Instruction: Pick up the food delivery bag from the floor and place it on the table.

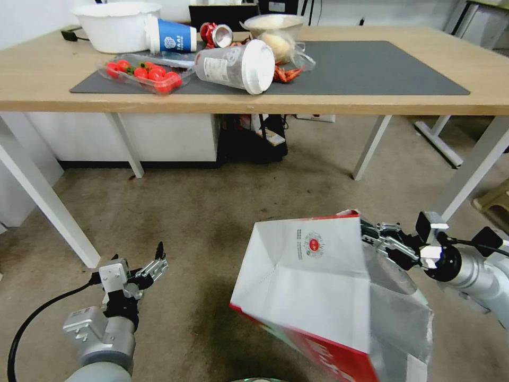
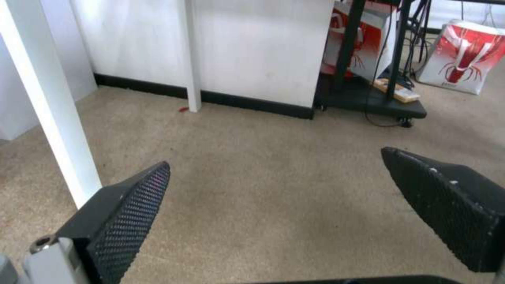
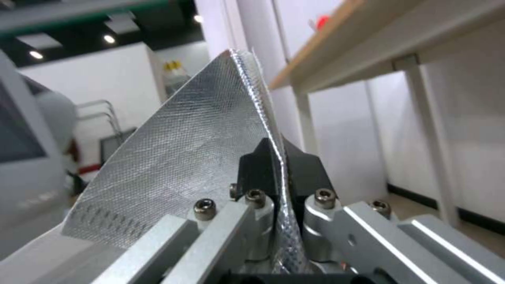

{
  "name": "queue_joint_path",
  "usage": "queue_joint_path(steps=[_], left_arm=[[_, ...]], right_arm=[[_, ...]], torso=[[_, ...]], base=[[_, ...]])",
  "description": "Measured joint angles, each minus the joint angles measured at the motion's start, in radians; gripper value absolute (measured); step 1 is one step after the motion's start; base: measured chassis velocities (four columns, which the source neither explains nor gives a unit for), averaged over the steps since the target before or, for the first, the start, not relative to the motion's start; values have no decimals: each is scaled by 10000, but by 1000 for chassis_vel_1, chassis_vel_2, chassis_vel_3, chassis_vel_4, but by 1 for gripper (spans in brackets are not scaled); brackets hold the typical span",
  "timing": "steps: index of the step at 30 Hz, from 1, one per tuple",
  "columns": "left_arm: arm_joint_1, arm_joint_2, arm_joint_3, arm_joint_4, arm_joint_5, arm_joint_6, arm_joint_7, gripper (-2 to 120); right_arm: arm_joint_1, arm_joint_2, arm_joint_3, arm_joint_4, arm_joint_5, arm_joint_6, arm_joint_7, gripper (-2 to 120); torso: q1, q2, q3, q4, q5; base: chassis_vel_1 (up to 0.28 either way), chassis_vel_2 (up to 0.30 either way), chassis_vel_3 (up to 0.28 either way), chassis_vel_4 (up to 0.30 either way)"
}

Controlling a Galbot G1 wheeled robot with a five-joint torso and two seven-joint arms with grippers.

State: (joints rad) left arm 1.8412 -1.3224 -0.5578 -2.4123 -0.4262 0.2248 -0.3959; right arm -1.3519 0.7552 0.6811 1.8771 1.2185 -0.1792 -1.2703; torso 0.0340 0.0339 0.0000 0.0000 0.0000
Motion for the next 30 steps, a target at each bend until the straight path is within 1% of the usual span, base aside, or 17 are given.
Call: queue_joint_path(steps=[6, 15, 30], left_arm=[[-42, 80, -53, 0, -97, 8, -2, 100], [-59, 70, -61, 6, -105, -14, 20, 100], [-91, 24, -49, 18, -168, -104, -90, 100]], right_arm=[[80, 42, 82, -251, 406, -286, -733, 0], [133, 46, 114, -530, 356, -506, -1529, 0], [62, 60, 169, -654, 81, -512, -1746, 0]], torso=[[0, 0, 0, -1, -1], [0, 0, 0, -1, 0], [2, 22, 16, -1, 0]], base=[[0, 0, 0, 0], [0, 0, 0, 0], [0, 0, 0, 0]])
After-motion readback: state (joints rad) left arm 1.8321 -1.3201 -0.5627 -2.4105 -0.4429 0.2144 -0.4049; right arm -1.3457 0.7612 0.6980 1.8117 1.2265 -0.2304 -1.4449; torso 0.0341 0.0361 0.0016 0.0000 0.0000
